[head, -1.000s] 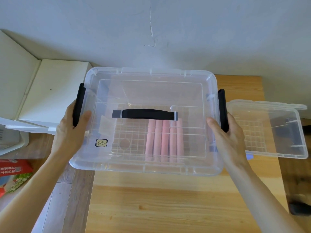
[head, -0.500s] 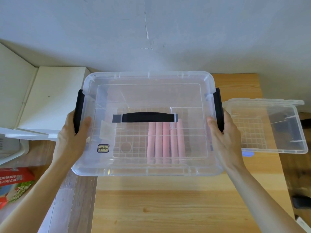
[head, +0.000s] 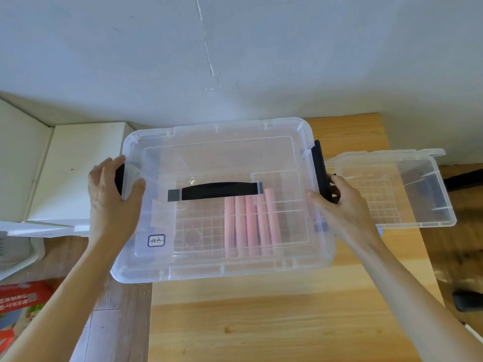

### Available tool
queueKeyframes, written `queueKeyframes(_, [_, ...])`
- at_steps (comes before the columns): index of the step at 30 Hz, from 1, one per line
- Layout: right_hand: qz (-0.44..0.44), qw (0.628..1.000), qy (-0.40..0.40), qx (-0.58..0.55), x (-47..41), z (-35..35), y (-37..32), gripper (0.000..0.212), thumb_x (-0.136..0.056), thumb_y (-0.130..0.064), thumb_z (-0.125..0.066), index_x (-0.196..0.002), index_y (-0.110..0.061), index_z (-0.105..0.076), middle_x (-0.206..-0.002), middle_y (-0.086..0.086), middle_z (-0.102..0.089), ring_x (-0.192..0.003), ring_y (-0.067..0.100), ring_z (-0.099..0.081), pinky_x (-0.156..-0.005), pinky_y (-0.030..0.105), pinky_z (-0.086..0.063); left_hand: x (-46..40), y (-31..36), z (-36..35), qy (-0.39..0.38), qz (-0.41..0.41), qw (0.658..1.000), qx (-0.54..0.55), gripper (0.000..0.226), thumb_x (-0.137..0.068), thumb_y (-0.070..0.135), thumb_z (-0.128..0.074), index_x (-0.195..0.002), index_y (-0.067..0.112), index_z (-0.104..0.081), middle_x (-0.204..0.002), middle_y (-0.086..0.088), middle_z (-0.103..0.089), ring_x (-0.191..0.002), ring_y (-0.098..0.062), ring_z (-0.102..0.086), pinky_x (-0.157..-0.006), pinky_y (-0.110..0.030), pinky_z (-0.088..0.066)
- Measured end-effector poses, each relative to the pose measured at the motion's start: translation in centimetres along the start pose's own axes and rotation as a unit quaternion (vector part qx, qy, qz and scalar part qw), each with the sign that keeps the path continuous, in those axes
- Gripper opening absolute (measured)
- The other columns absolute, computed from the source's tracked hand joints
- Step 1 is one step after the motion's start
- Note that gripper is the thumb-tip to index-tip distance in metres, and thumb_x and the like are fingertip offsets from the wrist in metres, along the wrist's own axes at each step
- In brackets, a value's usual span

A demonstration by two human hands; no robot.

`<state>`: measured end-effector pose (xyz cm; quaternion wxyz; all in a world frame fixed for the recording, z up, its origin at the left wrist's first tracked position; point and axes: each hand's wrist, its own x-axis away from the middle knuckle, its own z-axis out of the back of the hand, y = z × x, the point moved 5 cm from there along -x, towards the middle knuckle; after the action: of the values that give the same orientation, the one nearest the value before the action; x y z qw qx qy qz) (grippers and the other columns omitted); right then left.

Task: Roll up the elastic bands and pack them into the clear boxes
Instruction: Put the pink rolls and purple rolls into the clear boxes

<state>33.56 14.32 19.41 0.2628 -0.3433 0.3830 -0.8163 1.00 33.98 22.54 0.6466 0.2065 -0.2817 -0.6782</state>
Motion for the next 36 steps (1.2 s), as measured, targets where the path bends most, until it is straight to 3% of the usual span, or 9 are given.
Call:
queueKeyframes(3, [0.02, 1.0, 0.0, 0.004, 0.1, 1.1, 0.0, 0.02, -0.1, -0.027, -0.052, -0.114, -0.02, -0.066, -0.098, -0.007, -0.07, -0.088, 0.004, -0.064, -0.074, 0.018, -0.049, 0.9, 3.1, -1.5, -0.031, -0.077, 0.996, -0.023, 0.042, -0.098, 0.017, -0.058, -0.138, 0.021, -0.051, -0.15, -0.004, -0.039, -0.143, -0.024, -0.031, -0.113, -0.035, -0.031])
queueKeyframes(6, [0.031, 0.999, 0.003, 0.019, 0.1, 2.6, 0.9, 0.027, -0.103, -0.023, -0.048, -0.12, -0.011, -0.066, -0.107, 0.001, -0.07, -0.102, 0.018, -0.065, -0.091, 0.036, -0.051, 2.6, 6.3, -3.9, -0.082, -0.124, 0.988, -0.03, 0.039, -0.098, 0.015, -0.057, -0.137, 0.02, -0.055, -0.151, 0.0, -0.041, -0.147, -0.016, -0.023, -0.098, -0.005, -0.033])
queueKeyframes(9, [0.031, 0.999, 0.001, 0.019, 0.1, 4.4, 2.1, 0.028, -0.103, -0.024, -0.049, -0.122, -0.011, -0.065, -0.111, 0.001, -0.07, -0.102, 0.018, -0.066, -0.091, 0.042, -0.054, 4.6, 9.0, -6.2, -0.113, -0.158, 0.981, -0.029, 0.037, -0.098, 0.015, -0.058, -0.134, 0.022, -0.056, -0.149, 0.002, -0.043, -0.149, -0.014, -0.02, -0.111, -0.026, -0.033])
queueKeyframes(12, [0.029, 0.999, 0.0, 0.016, 0.2, 6.6, 3.7, 0.026, -0.103, -0.027, -0.05, -0.118, -0.014, -0.066, -0.112, 0.001, -0.069, -0.093, 0.018, -0.069, -0.079, 0.037, -0.057, 6.8, 11.7, -8.3, -0.128, -0.185, 0.973, -0.042, 0.037, -0.098, 0.015, -0.058, -0.134, 0.02, -0.056, -0.148, 0.002, -0.045, -0.149, -0.014, -0.021, -0.108, -0.022, -0.018])
queueKeyframes(16, [0.032, 0.999, -0.001, 0.003, 0.4, 9.5, 5.7, 0.016, -0.101, -0.024, -0.052, -0.106, -0.019, -0.067, -0.105, -0.006, -0.069, -0.102, 0.016, -0.066, -0.085, 0.033, -0.052, 9.9, 14.8, -11.3, -0.148, -0.224, 0.962, -0.041, 0.036, -0.097, 0.014, -0.059, -0.132, 0.017, -0.057, -0.146, -0.001, -0.048, -0.148, -0.019, -0.025, -0.11, -0.025, -0.017])
queueKeyframes(20, [0.031, 1.0, -0.002, 0.0, 0.5, 12.0, 7.5, 0.015, -0.102, -0.022, -0.052, -0.104, -0.02, -0.066, -0.108, -0.005, -0.068, -0.102, 0.017, -0.066, -0.08, 0.028, -0.051, 13.0, 17.5, -13.9, -0.166, -0.25, 0.953, -0.037, 0.037, -0.096, 0.014, -0.061, -0.133, 0.018, -0.057, -0.145, 0.0, -0.049, -0.148, -0.018, -0.026, -0.111, -0.022, -0.015])
queueKeyframes(25, [0.019, 1.0, -0.002, -0.007, 1.2, 14.2, 9.7, 0.014, -0.101, -0.023, -0.054, -0.108, -0.019, -0.066, -0.104, -0.004, -0.068, -0.102, 0.013, -0.064, -0.08, 0.024, -0.048, 17.3, 20.3, -16.7, -0.201, -0.299, 0.933, -0.013, 0.038, -0.097, 0.017, -0.059, -0.135, 0.02, -0.055, -0.137, 0.013, -0.049, -0.139, -0.01, -0.037, -0.103, 0.002, -0.016])
queueKeyframes(30, [-0.002, 1.0, 0.003, -0.014, 2.4, 15.4, 12.5, 0.014, -0.099, -0.021, -0.057, -0.103, -0.016, -0.07, -0.1, -0.006, -0.07, -0.096, 0.006, -0.062, -0.073, 0.01, -0.043, 22.1, 21.4, -19.3, -0.263, -0.336, 0.904, 0.017, 0.031, -0.099, 0.018, -0.056, -0.13, 0.022, -0.059, -0.127, 0.014, -0.058, -0.115, -0.002, -0.057, -0.092, -0.015, -0.045])
queueKeyframes(36, [-0.032, 0.999, 0.001, -0.005, 2.9, 14.9, 16.9, 0.013, -0.099, -0.022, -0.059, -0.097, -0.018, -0.071, -0.099, -0.011, -0.068, -0.086, -0.011, -0.056, -0.067, 0.0, -0.04, 24.9, 17.4, -24.7, -0.321, -0.287, 0.903, -0.005, 0.03, -0.099, 0.02, -0.057, -0.128, 0.026, -0.061, -0.127, 0.012, -0.061, -0.114, -0.009, -0.061, -0.093, -0.033, -0.051])
